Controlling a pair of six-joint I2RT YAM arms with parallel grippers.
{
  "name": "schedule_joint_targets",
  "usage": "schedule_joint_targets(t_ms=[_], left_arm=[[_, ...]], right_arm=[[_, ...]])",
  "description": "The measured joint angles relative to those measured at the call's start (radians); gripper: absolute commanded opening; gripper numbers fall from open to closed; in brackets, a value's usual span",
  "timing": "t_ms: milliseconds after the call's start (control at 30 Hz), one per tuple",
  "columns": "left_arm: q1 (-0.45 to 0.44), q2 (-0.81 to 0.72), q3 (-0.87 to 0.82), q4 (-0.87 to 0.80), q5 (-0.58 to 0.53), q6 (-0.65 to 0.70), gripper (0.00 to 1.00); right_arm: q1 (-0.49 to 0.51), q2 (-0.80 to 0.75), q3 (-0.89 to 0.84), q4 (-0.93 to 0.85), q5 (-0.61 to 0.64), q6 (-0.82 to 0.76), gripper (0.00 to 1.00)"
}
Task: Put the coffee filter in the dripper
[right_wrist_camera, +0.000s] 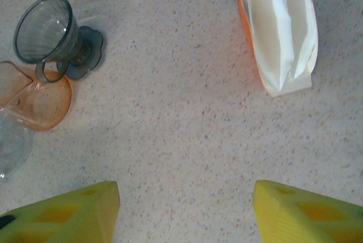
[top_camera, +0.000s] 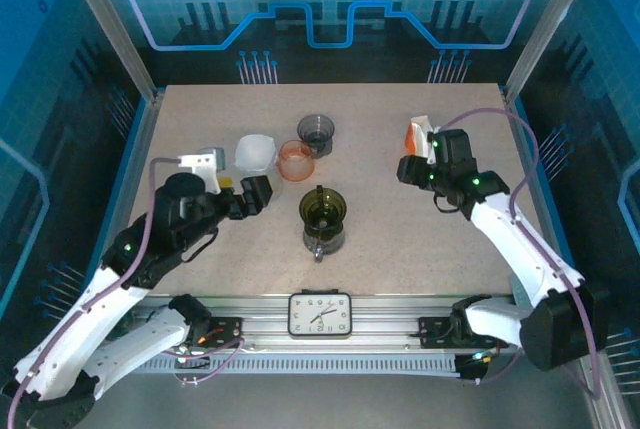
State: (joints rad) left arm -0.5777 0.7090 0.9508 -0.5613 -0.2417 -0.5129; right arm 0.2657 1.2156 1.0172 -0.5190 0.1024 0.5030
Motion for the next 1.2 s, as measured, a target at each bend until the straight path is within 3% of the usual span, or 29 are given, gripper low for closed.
schedule_joint_targets(t_ms=[467, 833, 1200], left_arm=[[0.0, 0.022, -0.236, 0.036, 0.033, -0.092, 0.99], [0.0, 0.017, -0.254, 0.058, 0.04, -0.117, 0.99], [0.0, 0.017, -0.263, 0.06, 0.04, -0.117, 0.99]], right_arm=[[-0.053, 0.335, 0.263, -0.079, 0.128, -0.104, 0.37], [-0.079, 0.565, 0.456, -0.09, 0.154, -0.111, 0.36], [-0.083, 0.715, 0.579, -0.115, 0.188, -0.092, 0.28]])
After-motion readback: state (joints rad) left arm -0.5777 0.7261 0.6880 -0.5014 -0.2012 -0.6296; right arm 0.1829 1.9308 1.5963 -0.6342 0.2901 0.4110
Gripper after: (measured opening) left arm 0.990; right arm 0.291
